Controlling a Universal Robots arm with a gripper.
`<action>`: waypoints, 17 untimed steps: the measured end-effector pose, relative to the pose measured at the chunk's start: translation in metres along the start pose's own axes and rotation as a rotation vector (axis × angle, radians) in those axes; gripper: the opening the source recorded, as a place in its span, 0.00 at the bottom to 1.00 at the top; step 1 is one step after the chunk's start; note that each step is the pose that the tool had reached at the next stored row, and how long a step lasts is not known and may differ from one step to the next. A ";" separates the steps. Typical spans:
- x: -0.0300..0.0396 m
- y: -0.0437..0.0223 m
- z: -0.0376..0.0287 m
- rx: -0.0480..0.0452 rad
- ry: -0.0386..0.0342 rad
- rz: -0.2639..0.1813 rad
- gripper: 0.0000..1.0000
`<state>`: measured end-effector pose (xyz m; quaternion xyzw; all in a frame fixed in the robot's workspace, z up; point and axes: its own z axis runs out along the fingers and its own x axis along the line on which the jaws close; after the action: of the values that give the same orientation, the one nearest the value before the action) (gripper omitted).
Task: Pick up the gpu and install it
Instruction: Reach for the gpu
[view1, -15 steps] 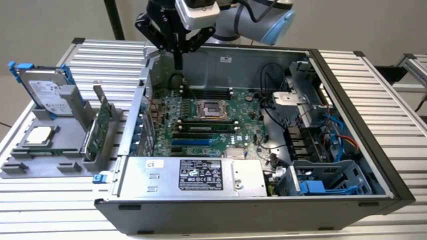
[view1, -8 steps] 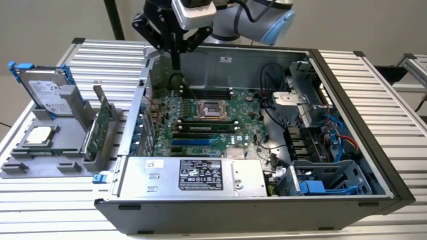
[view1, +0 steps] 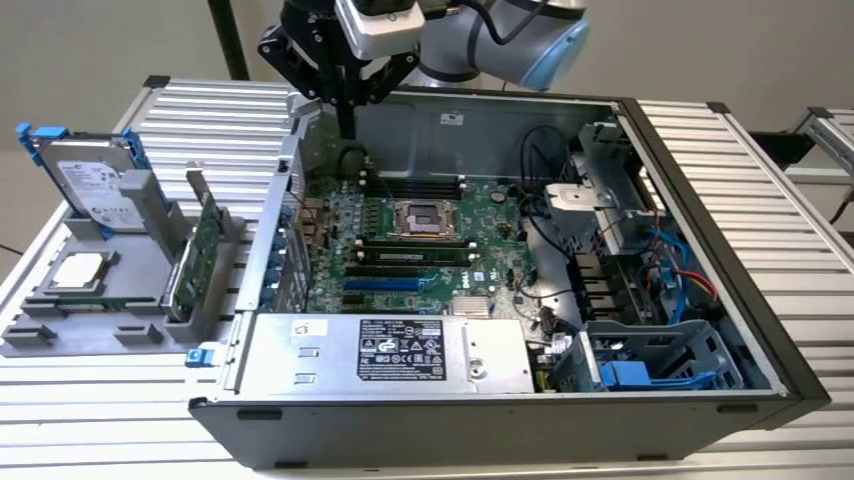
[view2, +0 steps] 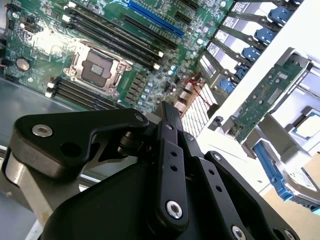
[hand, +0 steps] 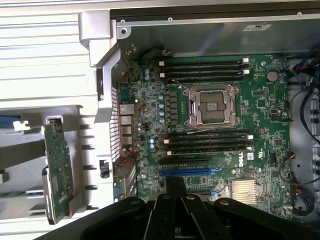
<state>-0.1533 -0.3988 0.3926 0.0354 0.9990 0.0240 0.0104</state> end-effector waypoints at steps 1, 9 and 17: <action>0.0006 0.0000 0.0000 0.0000 0.0000 0.000 0.00; 0.0050 -0.0003 -0.0001 0.0001 0.0001 0.000 0.00; 0.0105 -0.0007 -0.0002 0.0000 0.0000 0.000 0.00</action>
<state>-0.1638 -0.3988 0.3926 0.0354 0.9990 0.0240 0.0104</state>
